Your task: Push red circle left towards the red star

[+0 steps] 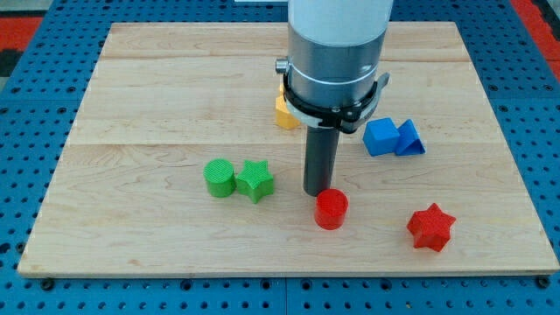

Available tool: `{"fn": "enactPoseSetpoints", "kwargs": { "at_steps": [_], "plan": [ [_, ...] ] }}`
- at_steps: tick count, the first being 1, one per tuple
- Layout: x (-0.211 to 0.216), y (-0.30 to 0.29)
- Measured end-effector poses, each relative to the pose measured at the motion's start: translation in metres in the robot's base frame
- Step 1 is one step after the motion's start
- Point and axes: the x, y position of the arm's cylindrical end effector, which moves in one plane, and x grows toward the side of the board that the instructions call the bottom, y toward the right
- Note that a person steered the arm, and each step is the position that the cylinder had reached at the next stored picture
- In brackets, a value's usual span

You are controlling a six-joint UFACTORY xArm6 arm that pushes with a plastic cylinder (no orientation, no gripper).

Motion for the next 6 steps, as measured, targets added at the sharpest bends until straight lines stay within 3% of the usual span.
{"fn": "enactPoseSetpoints", "kwargs": {
  "at_steps": [3, 4, 5, 6],
  "plan": [
    [0.049, -0.019],
    [0.043, 0.052],
    [0.096, 0.042],
    [0.097, 0.092]
  ]
}}
